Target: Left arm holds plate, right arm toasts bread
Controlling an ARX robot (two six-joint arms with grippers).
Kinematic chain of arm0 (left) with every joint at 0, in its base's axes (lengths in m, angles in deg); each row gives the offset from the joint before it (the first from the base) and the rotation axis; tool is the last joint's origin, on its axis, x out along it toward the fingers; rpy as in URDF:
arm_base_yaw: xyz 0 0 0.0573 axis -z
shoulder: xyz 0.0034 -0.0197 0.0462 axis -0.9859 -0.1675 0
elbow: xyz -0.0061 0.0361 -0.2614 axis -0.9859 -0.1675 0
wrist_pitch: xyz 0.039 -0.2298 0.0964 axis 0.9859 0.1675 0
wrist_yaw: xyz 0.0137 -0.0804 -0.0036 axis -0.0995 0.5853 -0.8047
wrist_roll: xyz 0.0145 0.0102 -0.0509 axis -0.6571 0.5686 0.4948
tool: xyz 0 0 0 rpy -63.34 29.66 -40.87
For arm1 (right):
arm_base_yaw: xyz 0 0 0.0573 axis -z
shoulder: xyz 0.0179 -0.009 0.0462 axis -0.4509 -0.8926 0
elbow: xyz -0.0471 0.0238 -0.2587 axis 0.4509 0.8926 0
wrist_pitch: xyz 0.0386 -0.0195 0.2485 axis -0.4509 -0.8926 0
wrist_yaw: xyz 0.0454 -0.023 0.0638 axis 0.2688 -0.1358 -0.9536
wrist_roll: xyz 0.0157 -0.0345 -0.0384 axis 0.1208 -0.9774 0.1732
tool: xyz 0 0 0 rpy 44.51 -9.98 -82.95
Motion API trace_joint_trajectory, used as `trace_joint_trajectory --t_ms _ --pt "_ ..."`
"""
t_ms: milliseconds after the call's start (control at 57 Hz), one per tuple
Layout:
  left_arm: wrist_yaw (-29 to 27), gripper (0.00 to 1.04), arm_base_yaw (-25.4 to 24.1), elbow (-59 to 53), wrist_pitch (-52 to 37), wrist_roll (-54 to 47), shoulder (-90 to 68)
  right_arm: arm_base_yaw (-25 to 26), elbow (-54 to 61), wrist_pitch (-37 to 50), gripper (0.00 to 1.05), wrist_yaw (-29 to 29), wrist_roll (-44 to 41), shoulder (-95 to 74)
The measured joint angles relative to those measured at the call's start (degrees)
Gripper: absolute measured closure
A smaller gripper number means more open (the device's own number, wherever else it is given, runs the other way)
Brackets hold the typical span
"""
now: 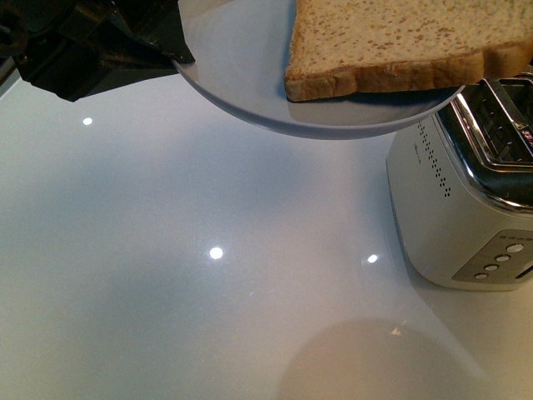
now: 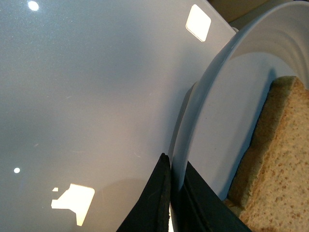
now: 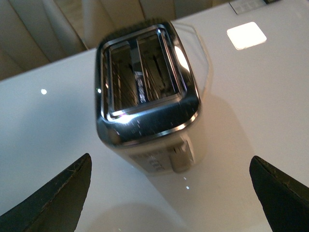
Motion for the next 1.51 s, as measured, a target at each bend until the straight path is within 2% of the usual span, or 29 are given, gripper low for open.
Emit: trace_joint_trajectory --t_ms 158,333,596,895,930,1263,1509 --pt "-0.13 1.02 0.00 0.00 0.00 0.00 0.00 -1.01 -5.49 8.20 0.09 -7.56 6.73 -12.13" --pt "-0.07 1.02 0.00 0.00 0.00 0.02 0.00 -5.60 -9.88 18.71 0.09 -13.99 16.76 -26.14" --pt "-0.11 1.02 0.00 0.00 0.00 0.02 0.00 -10.86 -13.18 26.88 0.09 -15.85 26.36 -38.03" --pt "-0.11 1.02 0.00 0.00 0.00 0.02 0.00 -15.28 -14.73 31.10 0.09 -15.76 29.99 -45.09" --pt "-0.11 1.02 0.00 0.00 0.00 0.02 0.00 -15.56 -14.86 31.28 0.11 -15.58 30.25 -45.59" --pt "-0.09 1.02 0.00 0.00 0.00 0.02 0.00 -16.48 -15.61 31.36 0.62 -14.58 30.27 -46.21" --pt "0.07 1.02 0.00 0.00 0.00 0.04 0.00 -14.56 -16.44 29.66 1.00 -15.85 30.25 -42.29"
